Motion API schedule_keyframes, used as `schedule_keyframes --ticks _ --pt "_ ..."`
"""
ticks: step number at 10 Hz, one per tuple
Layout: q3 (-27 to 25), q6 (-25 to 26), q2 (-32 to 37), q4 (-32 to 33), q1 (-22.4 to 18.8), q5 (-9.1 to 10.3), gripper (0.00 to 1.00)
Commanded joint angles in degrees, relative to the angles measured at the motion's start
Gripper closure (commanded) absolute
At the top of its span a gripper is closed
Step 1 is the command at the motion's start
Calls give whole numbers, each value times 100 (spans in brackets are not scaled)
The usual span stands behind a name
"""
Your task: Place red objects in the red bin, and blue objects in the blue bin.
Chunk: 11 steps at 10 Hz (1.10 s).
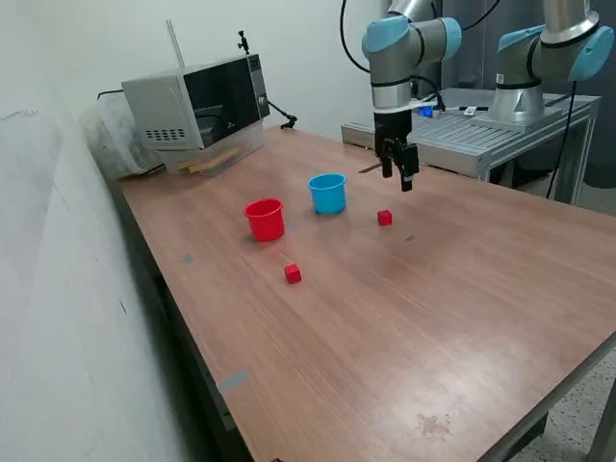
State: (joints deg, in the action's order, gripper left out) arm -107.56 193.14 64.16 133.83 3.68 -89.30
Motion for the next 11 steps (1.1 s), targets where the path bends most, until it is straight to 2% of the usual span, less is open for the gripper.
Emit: schedule_keyframes --ticks 1,4,11 --pt "269 22 -394 239 -34 26 0" --pt "595 22 -816 257 -34 35 0" --pt "578 13 -1028 381 54 44 0"
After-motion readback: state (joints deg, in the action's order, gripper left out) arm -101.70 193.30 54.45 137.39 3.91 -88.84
